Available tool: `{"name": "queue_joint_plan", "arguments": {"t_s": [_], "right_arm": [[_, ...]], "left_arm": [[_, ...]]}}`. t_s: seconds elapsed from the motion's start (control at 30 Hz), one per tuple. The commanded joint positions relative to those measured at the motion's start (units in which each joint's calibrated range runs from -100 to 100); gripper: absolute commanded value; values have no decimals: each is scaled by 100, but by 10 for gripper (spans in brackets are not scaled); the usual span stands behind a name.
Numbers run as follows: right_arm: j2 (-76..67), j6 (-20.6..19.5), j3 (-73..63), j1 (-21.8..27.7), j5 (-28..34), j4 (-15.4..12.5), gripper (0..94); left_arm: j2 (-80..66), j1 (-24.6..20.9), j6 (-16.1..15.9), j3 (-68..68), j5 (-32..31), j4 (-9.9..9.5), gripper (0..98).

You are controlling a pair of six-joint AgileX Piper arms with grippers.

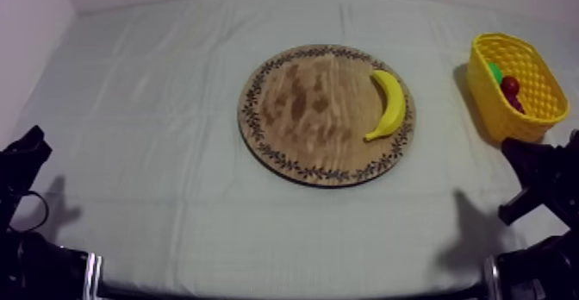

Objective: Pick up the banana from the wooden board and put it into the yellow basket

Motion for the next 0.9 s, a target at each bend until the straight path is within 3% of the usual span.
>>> {"name": "queue_joint_plan", "arguments": {"t_s": [0.0,0.23,0.4,0.57,0.87], "right_arm": [[34,-46,-39,-151,-40,13,6],[1160,-318,-316,-427,-401,369,5],[2559,-760,-1422,-578,-71,589,5],[3872,-1020,-2912,-596,749,597,5],[5887,-1328,-5571,-674,2974,535,5]], "left_arm": [[2,-2,2,3,-1,-1,1],[2,-2,-1,3,-1,-1,1],[2,-2,-1,3,-1,-1,1],[2,-2,-1,3,-1,-1,1],[2,-2,-1,3,-1,-1,1]]}}
